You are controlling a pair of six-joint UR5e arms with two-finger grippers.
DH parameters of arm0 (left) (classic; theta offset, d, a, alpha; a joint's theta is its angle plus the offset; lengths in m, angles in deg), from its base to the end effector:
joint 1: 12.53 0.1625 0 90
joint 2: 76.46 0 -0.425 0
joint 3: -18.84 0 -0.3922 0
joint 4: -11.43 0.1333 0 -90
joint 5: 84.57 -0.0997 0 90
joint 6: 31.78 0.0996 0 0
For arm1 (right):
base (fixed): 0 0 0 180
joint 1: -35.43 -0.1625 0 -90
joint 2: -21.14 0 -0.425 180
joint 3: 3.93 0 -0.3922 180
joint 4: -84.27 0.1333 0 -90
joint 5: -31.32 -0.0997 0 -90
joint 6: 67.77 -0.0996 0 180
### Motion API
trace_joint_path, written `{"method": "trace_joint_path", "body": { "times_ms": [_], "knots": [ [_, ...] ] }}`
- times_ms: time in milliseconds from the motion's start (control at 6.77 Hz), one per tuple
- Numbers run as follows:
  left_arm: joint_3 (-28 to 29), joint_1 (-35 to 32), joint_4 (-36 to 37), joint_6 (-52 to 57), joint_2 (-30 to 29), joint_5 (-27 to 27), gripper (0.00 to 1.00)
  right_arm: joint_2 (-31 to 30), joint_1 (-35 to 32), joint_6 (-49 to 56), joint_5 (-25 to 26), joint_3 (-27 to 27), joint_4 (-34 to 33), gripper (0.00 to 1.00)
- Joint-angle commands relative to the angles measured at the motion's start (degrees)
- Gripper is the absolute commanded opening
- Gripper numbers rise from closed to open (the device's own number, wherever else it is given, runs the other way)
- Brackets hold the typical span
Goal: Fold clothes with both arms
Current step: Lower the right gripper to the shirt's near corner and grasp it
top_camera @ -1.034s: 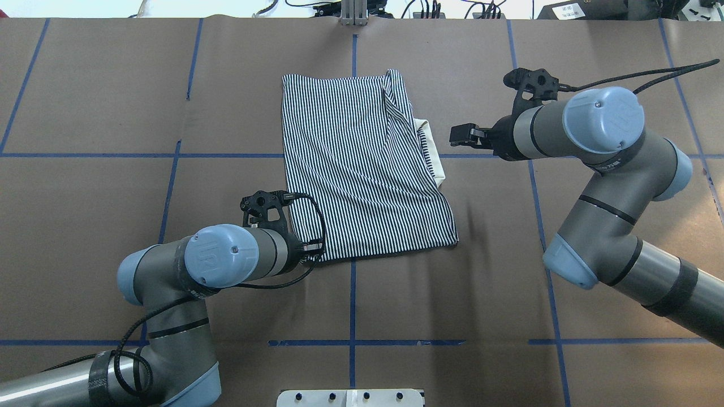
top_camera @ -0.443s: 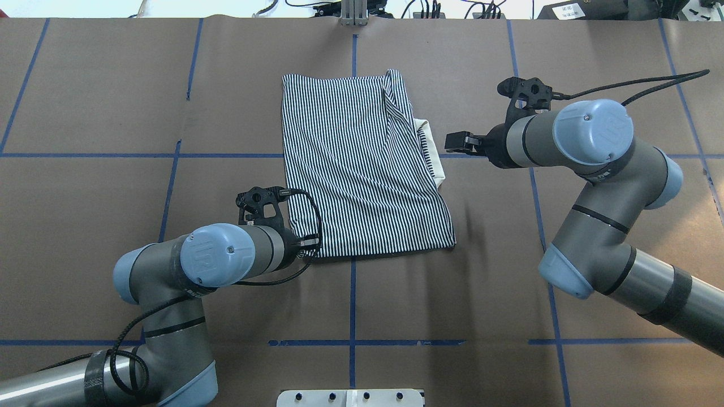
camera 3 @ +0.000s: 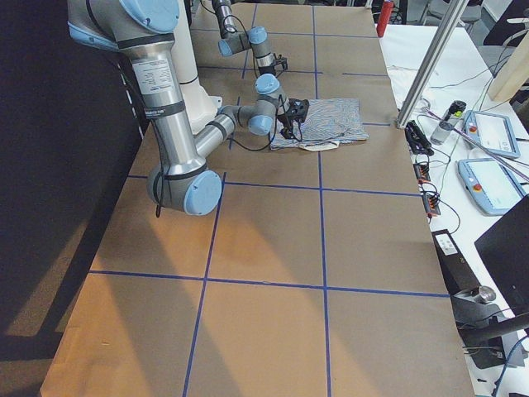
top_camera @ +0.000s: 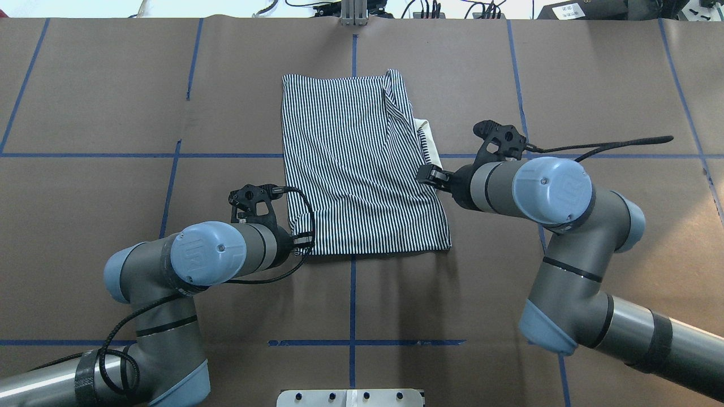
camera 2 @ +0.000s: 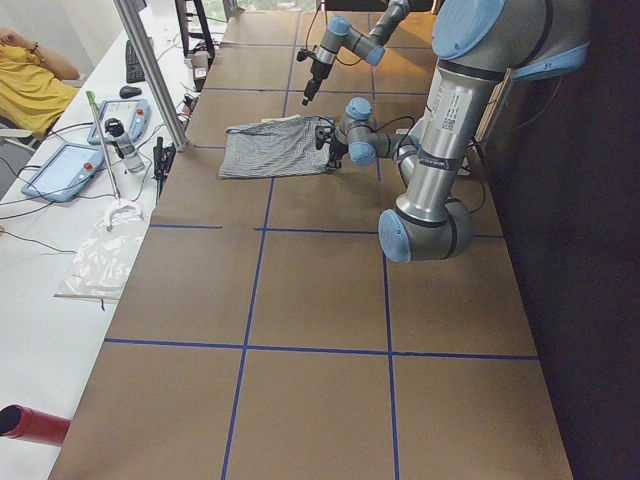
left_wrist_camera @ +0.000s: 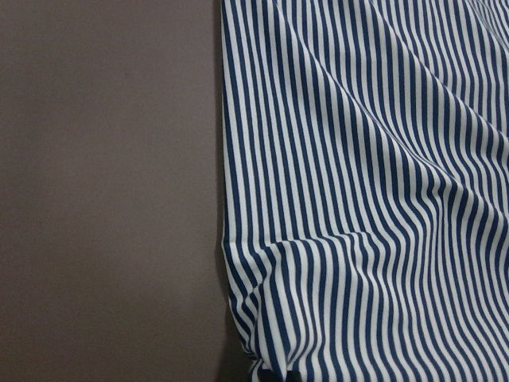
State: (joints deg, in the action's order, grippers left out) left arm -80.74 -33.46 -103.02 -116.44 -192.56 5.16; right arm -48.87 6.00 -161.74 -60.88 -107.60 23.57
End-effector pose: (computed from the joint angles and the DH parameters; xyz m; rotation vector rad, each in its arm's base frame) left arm 0.5515 -0.3541 0.2786 0.2434 1.0240 -0.2491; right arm -0.4639 -0.4104 0.3010 0.2110 -1.0923 0.5014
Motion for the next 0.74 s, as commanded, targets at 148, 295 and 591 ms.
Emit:
{"method": "trace_joint_path", "body": {
  "times_ms": [148, 295, 591],
  "knots": [
    [-0.18, 0.11, -0.07, -0.07, 0.00, 0.00, 0.00, 2.58, 5.60, -16.58, 2.12, -5.91, -18.84, 0.57],
    [-0.17, 0.19, -0.16, -0.07, 0.00, 0.09, 0.00, 4.60, 6.57, -18.33, 2.29, -5.40, -23.89, 0.57],
    [-0.44, 0.20, -0.16, -0.16, 0.00, 0.09, 0.00, 5.93, 7.71, -19.76, 2.47, -2.34, -26.84, 0.57]
  ]
}}
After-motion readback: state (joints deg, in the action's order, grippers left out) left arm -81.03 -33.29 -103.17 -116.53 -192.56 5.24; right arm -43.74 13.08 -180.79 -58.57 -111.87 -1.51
